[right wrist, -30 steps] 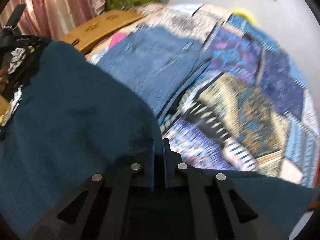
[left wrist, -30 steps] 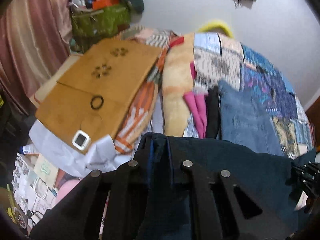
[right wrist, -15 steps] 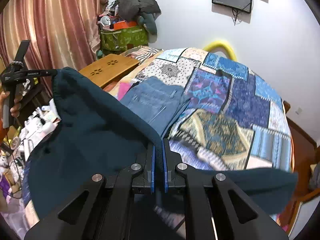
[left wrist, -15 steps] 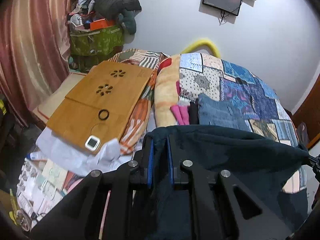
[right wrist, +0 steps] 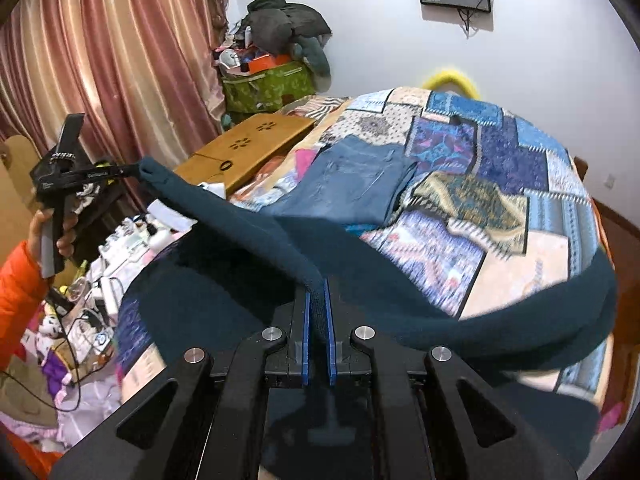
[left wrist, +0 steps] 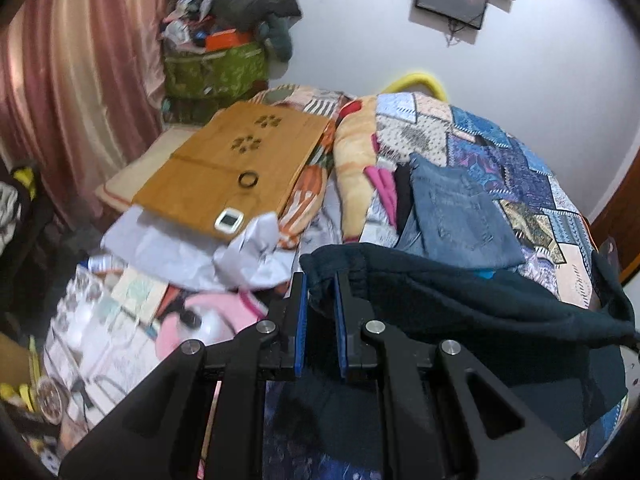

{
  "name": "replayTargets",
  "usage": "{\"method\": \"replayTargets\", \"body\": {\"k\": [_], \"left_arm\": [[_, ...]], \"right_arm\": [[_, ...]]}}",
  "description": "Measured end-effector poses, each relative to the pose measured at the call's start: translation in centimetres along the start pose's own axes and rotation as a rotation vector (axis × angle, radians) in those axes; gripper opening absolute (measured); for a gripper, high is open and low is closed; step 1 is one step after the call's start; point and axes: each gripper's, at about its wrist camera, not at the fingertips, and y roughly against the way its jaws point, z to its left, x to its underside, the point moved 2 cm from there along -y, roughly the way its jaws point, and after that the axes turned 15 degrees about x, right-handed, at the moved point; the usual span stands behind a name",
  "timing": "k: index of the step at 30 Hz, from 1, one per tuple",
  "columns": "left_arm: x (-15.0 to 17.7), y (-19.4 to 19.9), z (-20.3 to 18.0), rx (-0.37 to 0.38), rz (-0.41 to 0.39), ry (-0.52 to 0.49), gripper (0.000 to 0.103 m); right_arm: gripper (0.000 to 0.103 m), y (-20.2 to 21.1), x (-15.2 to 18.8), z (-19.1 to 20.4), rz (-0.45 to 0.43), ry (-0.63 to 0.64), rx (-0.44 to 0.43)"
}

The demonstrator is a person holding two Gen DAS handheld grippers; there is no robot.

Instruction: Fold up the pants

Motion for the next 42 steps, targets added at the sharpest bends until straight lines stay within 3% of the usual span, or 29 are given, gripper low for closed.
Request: {"method": "replayTargets", "body": {"k": [2, 4, 10, 16, 19, 20, 21, 24, 26, 30, 34, 42], "left_arm": [[1.4, 0.1, 0.6, -0.05, 0.008, 0.008, 0.0], [2.6, 0.3, 1.6, -0.08, 0.019, 0.022, 0.0], [6.4, -0.4, 3.7, -0.046, 0.103, 0.099, 0.0], [7.4, -1.1, 2.5, -0.017, 0.146, 0.095, 0.004], [7.1, -1.3, 1.2, 0.009, 0.157, 0.084, 0.019], [7.0, -1.4, 0.6, 0.015, 0.159, 0.077, 0.029], [6.8, -1.5, 0.0, 0.017, 0.158, 0.066, 0.04], [6.1, -1.8, -1.9, 0.014, 0.15, 0.026, 0.055], [5.6, -2.1, -3.3, 0.025, 0.15, -0.007, 0.059], [4.4, -2.9, -6.3, 0.041, 0.143, -0.068, 0.082], [2.9, -4.6, -9.2, 0.064, 0.156, -0.106, 0.092], [0.8, -9.6, -14.2, 0.099, 0.219, -0.176, 0.094]], "right_arm": [[0.006, -0.2, 1.3, 0.6, 0.013, -0.011, -0.007], [0.006, -0.3, 2.4, 1.0, 0.024, -0.027, -0.014], [0.006, -1.3, 5.8, 1.4, 0.07, -0.074, -0.025], [0.01, -1.8, 7.7, 2.1, 0.106, -0.037, -0.001], [0.014, -1.0, 7.4, 1.7, 0.108, -0.042, -0.008], [0.015, -0.7, 7.3, 1.4, 0.108, -0.051, -0.012], [0.021, -0.3, 7.2, 1.1, 0.106, -0.058, -0.01], [0.043, 0.9, 6.7, -0.2, 0.078, -0.082, 0.016], [0.048, 1.9, 6.1, -2.1, 0.048, -0.1, 0.051], [0.068, 2.8, 5.1, -6.5, 0.016, -0.146, 0.167], [0.072, 2.4, 4.3, -11.2, 0.02, -0.213, 0.268], [0.073, -1.3, 3.3, -20.6, 0.118, -0.375, 0.402]]}}
